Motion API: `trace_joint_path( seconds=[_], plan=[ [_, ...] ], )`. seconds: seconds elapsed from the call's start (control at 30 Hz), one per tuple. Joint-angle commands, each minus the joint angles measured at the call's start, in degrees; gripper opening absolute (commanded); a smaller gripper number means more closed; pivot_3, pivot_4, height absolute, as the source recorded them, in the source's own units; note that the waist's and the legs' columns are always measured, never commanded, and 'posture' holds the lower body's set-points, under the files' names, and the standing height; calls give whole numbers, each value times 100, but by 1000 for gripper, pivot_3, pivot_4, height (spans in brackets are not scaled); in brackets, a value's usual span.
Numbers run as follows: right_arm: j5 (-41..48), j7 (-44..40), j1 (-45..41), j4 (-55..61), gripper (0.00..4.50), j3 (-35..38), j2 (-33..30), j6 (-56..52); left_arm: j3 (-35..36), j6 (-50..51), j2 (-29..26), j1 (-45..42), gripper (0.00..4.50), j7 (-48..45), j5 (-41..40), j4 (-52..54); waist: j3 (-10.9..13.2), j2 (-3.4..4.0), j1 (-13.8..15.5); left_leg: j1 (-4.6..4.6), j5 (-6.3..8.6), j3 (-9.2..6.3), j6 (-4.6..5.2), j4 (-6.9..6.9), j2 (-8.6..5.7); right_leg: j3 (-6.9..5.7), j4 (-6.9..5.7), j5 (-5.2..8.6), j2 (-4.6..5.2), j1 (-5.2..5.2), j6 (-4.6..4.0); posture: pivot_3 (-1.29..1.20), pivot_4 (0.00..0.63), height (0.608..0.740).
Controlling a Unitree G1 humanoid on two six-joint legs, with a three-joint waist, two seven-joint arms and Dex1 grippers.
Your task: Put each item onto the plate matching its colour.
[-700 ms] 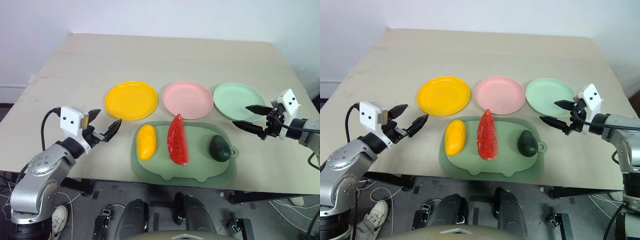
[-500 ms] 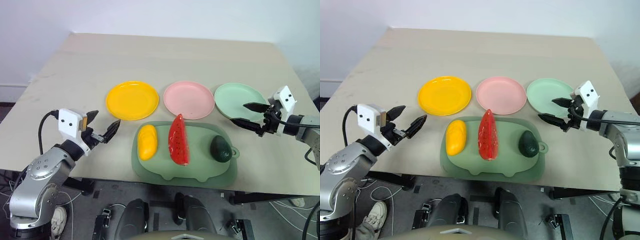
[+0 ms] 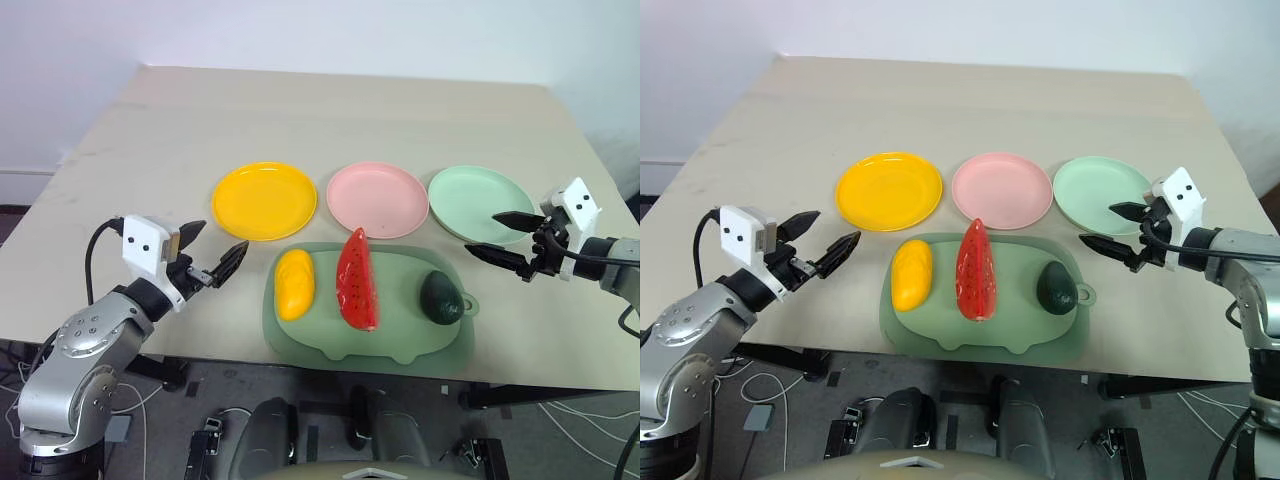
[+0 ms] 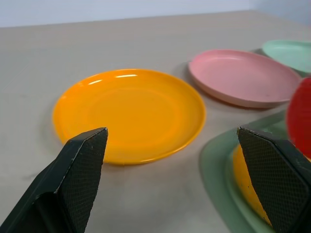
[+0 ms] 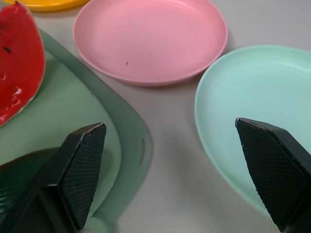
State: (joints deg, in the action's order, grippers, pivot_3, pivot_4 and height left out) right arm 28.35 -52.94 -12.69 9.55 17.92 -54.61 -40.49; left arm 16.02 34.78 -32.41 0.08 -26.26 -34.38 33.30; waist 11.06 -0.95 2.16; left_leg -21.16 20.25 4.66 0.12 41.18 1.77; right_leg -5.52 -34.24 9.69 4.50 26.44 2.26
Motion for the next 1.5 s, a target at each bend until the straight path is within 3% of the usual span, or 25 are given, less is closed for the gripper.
trace_joint_path(
  seconds=[0.03, 0.17, 0.33, 0.53, 0.97, 1.2, 1.5],
  plan=[
    [282, 154, 170, 825, 4500, 533, -279, -534, -92, -74, -203, -245, 4457, -351, -16, -215, -2, 3, -1, 2, 0, 0, 0, -1, 0, 0, 0, 0, -1, 0, 0, 0, 150, 740],
    [855, 544, 306, 1735, 4500, 983, -270, -1495, -143, -129, -370, -519, 4457, -659, -7, -546, -2, 3, 5, -1, 0, -2, -1, 0, 1, -1, 0, 1, -1, 0, -1, 0, 150, 740],
    [2245, 1480, 353, 3080, 4500, 1685, 73, -3457, -484, -70, -333, -940, 4457, -813, 23, -753, -4, 0, 13, -7, 0, -7, -1, -1, 1, -2, 2, 0, 0, 2, 0, 0, 150, 740],
    [2465, 2800, -193, 3554, 4500, 1738, 1031, -5123, -500, -66, -404, -992, 4457, -1014, -23, -802, -7, -1, -4, -5, 0, -1, 0, 1, 1, 2, 1, 0, 0, 3, -4, 0, 150, 740],
    [2541, 4320, 56, 3649, 4500, 1125, 1800, -5201, -478, -120, -419, -1101, 4457, -1108, 44, -931, -9, -3, -2, -10, 0, -6, 0, -2, -3, 1, 3, 0, -1, 6, -2, 0, 150, 740],
    [2610, 4681, 388, 3654, 4500, 817, 1933, -5201, -381, -75, -446, -1001, 4457, -1039, 25, -831, -9, -2, -5, -10, 0, -6, 0, -2, -2, 1, 3, 0, -1, 6, -2, 0, 150, 740],
    [2060, 4951, 472, 3389, 4500, 347, 2294, -5200, -293, -70, -447, -861, 4457, -953, 0, -716, -9, -2, -11, -10, 0, -6, 0, -2, -1, 1, 4, 0, -1, 7, -2, 0, 150, 740]
  ],
)
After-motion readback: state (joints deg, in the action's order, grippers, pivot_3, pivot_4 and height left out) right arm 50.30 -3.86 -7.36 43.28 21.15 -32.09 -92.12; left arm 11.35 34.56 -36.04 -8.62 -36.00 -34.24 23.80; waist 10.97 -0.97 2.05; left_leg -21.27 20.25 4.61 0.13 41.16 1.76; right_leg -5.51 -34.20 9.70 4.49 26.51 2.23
